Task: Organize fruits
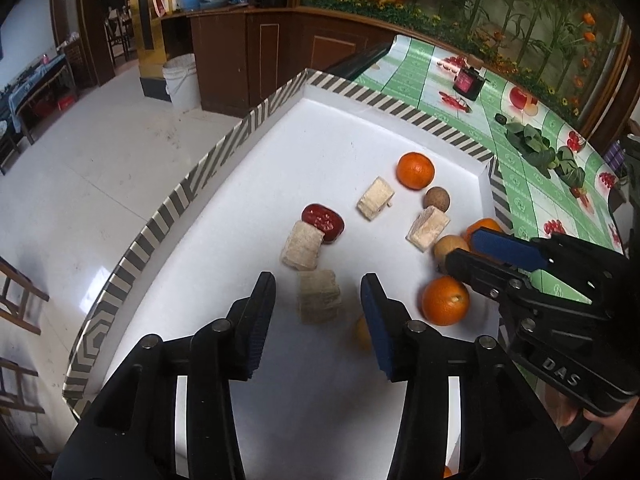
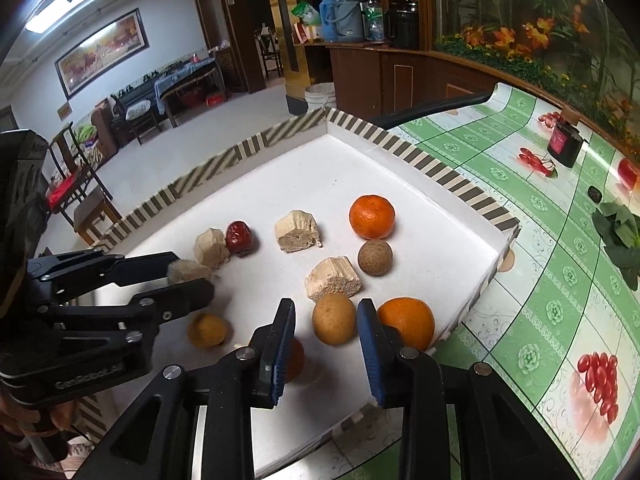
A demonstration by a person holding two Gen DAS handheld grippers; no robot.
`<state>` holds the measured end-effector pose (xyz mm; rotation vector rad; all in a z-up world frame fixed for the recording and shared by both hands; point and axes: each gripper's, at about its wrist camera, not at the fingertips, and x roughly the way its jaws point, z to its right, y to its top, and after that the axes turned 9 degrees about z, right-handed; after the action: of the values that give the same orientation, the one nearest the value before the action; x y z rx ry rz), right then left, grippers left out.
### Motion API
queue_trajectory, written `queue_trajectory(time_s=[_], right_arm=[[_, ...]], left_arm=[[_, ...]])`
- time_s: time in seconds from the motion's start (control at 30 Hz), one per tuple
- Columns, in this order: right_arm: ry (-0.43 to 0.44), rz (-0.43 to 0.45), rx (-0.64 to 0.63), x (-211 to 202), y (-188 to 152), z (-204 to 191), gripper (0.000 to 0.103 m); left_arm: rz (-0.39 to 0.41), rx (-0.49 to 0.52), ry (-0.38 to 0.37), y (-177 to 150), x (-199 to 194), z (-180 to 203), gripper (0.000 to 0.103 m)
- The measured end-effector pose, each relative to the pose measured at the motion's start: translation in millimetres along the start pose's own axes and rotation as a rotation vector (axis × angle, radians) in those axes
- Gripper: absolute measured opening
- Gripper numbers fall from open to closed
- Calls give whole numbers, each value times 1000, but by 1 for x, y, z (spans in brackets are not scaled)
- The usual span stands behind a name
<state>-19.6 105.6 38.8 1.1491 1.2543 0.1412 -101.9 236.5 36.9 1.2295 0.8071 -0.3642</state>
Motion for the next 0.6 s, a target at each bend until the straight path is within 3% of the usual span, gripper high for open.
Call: queue_trajectory(time_s=[0.4, 0.6], right_arm=[[-33, 104, 75, -35, -2, 3, 31], [-52, 125, 100, -44, -8, 7, 31]], left_arm=[[149, 49, 74, 2, -21, 24, 44], [187, 46, 64, 2, -30, 34, 44]])
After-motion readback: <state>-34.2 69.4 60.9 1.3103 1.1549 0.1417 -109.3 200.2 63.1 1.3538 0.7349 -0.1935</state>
